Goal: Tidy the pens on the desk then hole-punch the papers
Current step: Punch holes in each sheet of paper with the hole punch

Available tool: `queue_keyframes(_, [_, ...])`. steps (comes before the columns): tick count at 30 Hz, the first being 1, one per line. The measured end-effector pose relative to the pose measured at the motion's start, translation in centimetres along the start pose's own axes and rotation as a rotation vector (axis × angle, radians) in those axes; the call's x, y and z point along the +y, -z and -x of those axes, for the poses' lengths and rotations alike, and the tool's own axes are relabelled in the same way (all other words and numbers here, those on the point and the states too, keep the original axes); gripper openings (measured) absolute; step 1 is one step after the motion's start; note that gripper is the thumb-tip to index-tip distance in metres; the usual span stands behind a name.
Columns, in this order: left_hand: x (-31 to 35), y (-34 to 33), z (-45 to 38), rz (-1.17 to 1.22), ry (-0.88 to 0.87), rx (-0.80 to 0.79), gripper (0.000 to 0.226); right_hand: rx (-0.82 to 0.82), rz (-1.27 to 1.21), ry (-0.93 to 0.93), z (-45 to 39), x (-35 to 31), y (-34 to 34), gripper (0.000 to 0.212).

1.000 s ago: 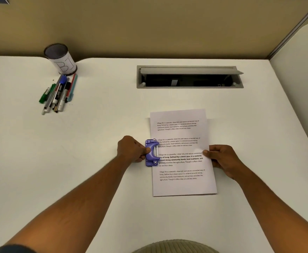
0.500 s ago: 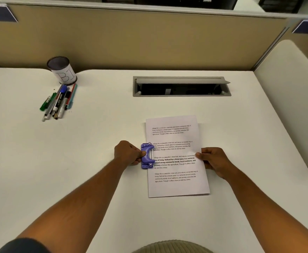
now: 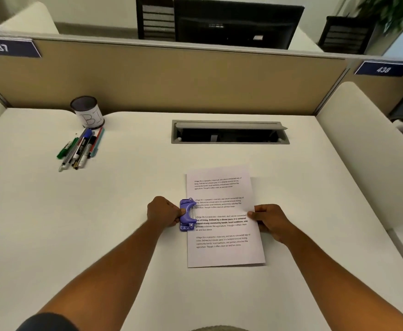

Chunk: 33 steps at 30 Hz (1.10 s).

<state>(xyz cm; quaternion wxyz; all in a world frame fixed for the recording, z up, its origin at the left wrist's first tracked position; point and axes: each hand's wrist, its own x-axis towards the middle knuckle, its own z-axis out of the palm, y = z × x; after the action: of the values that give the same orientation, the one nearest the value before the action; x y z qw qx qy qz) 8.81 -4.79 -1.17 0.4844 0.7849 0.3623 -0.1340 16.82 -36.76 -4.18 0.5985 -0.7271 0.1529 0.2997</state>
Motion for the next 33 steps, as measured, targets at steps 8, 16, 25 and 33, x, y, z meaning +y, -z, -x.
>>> queue_keyframes(8, [1.0, 0.4, 0.2, 0.032, 0.026, -0.074, 0.032, -0.009, 0.033, -0.01, -0.5, -0.2, 0.2, 0.013])
queue_keyframes(16, [1.6, 0.4, 0.9, 0.075, 0.045, -0.12, 0.043, -0.03, 0.035, -0.035, -0.6, -0.7, 0.3, 0.014])
queue_keyframes(25, [1.6, 0.2, 1.1, 0.088, 0.064, -0.121, 0.044, 0.02, 0.019, -0.004, -0.2, -0.6, 1.2, 0.009])
queue_keyframes(33, [1.4, -0.2, 1.5, 0.023, 0.017, -0.059, 0.04, 0.044, 0.019, 0.01, 0.5, -0.6, 3.3, 0.01])
